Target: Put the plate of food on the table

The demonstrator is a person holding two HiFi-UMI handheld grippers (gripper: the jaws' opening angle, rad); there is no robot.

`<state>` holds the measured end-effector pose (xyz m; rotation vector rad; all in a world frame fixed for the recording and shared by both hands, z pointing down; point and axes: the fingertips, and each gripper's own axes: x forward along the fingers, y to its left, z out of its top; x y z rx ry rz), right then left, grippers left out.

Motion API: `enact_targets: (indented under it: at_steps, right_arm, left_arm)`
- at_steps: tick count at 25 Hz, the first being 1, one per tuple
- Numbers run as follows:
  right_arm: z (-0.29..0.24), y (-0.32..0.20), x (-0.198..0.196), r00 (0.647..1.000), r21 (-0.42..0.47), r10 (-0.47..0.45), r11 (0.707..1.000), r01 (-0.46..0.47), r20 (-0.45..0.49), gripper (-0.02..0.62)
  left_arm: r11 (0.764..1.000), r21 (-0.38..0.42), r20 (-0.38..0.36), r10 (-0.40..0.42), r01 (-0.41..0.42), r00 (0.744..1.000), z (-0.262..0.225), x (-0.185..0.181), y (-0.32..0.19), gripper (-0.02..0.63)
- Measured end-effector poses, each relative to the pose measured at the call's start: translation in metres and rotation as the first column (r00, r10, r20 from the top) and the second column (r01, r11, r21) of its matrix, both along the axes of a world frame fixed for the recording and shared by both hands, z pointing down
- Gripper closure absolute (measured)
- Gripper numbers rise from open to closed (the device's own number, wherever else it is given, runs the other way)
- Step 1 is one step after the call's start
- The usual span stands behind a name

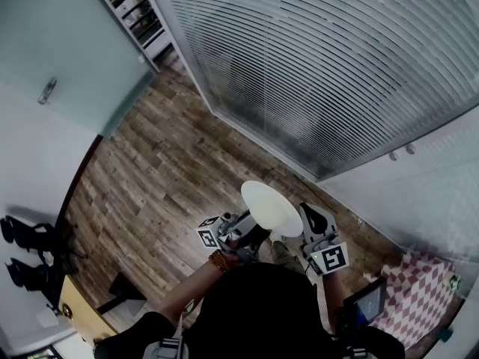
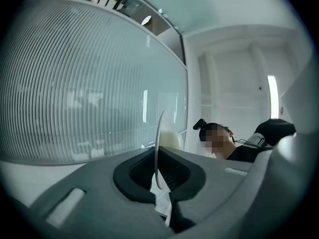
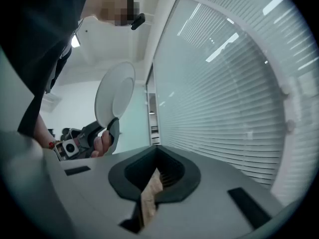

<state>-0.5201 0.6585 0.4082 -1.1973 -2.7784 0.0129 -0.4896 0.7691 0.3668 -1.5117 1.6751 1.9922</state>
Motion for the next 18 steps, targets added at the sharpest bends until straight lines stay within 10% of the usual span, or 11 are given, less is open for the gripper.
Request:
enact_targets:
  at_steps: [4, 9, 18]
  right_arm:
    - [-0.002, -0.028, -0.011, 0.967, -0.103, 0.253, 0.961, -0.255, -0.030, 0.584]
    - [0.002, -0.074, 0.048, 0.838, -0.032, 0.545, 0.839, -0.544, 0.021, 0.583]
    - [0.000, -0.152, 0.230, 0.495, -0.050, 0.868, 0.497, -0.866, 0.038, 0.583]
  left_arm:
    - [0.979, 0.107, -0.097, 0.186, -0.176, 0.978, 0.027, -0.053, 0.014, 0.594]
    - [0.886, 0.101, -0.105, 0.462, -0.453, 0.881, 0.043, -0.055, -0.039, 0.594]
    - [0.583, 0.066, -0.032, 0.812, -0.809, 0.583, 0.027, 0.053, -0.182, 0.594]
